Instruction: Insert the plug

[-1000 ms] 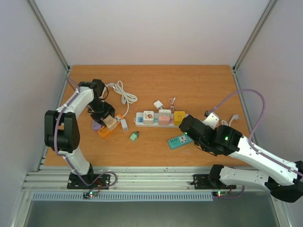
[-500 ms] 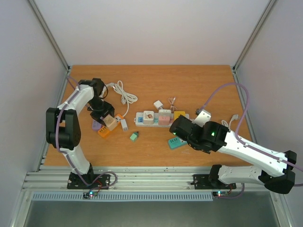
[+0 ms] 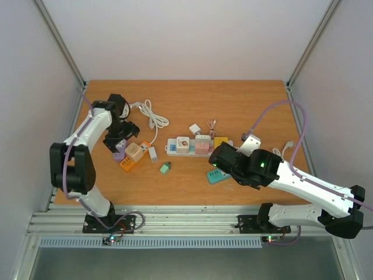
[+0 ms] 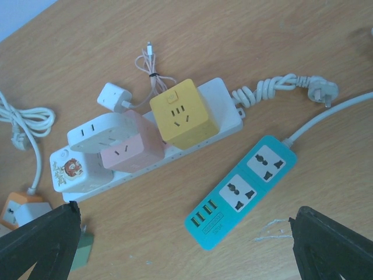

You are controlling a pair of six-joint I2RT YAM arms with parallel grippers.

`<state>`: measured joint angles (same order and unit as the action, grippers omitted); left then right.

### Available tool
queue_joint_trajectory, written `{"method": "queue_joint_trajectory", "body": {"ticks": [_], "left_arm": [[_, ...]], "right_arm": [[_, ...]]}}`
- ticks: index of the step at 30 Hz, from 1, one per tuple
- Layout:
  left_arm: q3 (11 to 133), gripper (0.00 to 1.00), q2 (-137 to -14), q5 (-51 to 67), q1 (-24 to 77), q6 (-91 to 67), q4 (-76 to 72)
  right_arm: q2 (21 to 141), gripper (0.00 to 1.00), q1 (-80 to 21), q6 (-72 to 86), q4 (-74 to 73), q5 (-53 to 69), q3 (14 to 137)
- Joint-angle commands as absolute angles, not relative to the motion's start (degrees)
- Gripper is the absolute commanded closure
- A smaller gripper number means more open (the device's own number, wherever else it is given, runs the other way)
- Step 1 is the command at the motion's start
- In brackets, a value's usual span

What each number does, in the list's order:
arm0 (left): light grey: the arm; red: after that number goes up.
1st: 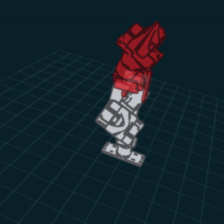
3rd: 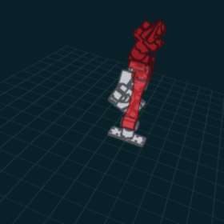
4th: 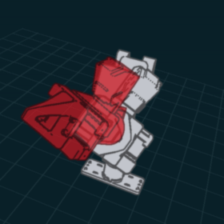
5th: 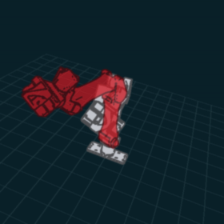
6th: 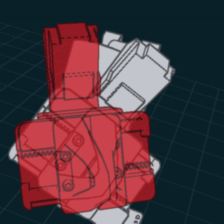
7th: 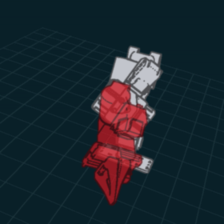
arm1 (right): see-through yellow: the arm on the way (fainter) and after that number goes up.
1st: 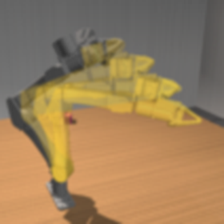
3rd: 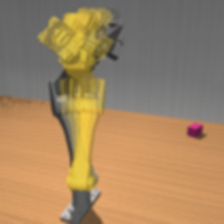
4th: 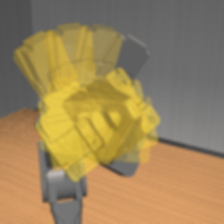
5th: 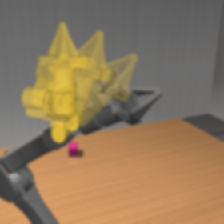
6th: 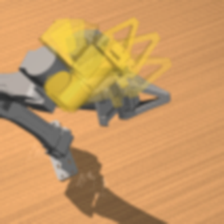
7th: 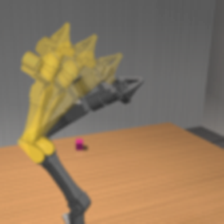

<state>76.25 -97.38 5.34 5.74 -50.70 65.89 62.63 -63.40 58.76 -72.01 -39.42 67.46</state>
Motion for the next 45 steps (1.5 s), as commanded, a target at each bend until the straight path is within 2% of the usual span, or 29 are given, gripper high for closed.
{"method": "queue_joint_trajectory", "body": {"ticks": [1,7,9,15,29,34,41,45], "left_arm": [[75.32,0.01,-89.29,4.57,5.63,-45.40,62.42],[65.16,0.01,-79.18,9.31,5.62,-38.36,51.20],[60.14,0.05,-76.36,12.26,5.62,-37.31,47.00],[54.11,0.31,-74.30,12.37,5.56,-39.02,41.55],[47.57,0.70,-75.95,13.66,5.45,-40.94,38.18],[44.11,0.71,-75.57,16.99,5.60,-42.14,36.74],[43.12,0.74,-75.19,10.06,7.89,-41.64,40.80],[43.31,0.73,-74.02,8.70,9.49,-41.66,40.95]], "right_arm": [[62.85,0.01,-63.87,55.73,-72.79,-42.15,69.10],[64.79,0.01,-63.90,34.42,-59.93,-35.98,67.84],[65.66,0.02,-63.89,30.29,-55.92,-32.88,67.09],[69.61,0.02,-63.89,27.69,-50.10,-26.74,66.35],[73.38,0.04,-63.87,27.25,-46.41,-21.74,65.50],[74.06,0.04,-63.90,27.09,-44.99,-20.90,64.79],[78.12,0.05,-63.90,23.92,-39.53,-16.33,64.50],[83.49,0.07,-63.68,18.34,-33.85,-8.92,66.59]]}}
